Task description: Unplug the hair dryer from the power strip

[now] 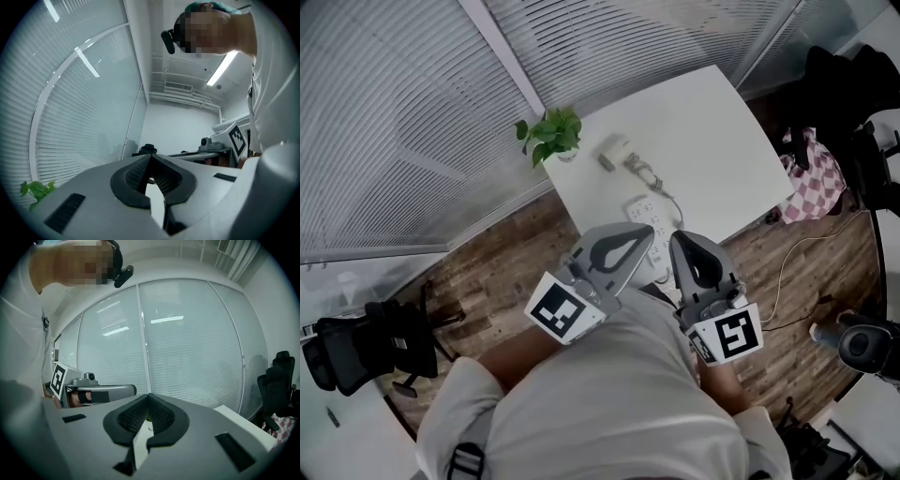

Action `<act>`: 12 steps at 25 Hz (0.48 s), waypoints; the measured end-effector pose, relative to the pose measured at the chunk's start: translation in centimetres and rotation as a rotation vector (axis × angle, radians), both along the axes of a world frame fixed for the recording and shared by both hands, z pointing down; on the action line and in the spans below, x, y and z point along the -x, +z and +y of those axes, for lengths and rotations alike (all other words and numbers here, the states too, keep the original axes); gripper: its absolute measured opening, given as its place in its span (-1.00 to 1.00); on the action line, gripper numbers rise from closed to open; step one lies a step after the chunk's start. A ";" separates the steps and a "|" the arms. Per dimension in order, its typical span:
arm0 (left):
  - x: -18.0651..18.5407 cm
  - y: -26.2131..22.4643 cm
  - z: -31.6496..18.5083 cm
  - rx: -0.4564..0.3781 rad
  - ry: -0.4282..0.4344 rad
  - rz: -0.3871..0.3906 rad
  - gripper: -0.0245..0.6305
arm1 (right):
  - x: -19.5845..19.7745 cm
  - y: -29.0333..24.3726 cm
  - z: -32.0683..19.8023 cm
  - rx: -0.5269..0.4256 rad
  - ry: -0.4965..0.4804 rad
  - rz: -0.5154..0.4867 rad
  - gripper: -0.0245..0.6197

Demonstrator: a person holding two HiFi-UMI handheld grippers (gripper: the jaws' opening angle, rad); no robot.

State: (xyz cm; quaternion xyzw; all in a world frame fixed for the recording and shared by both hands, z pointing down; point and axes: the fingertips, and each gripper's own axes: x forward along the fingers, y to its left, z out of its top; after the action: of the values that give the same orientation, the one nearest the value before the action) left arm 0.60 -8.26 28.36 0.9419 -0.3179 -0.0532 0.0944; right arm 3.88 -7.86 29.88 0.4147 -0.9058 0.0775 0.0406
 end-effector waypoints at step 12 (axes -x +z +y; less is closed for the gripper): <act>0.6 -1.2 1.5 -0.026 -0.016 -0.005 -0.84 | 0.1 -1.7 1.1 -0.044 0.012 0.018 -0.82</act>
State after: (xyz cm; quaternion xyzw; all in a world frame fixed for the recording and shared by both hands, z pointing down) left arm -0.03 -6.73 27.20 0.9406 -0.3249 -0.0558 0.0810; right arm 3.82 -6.80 28.22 0.4216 -0.9043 0.0539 0.0392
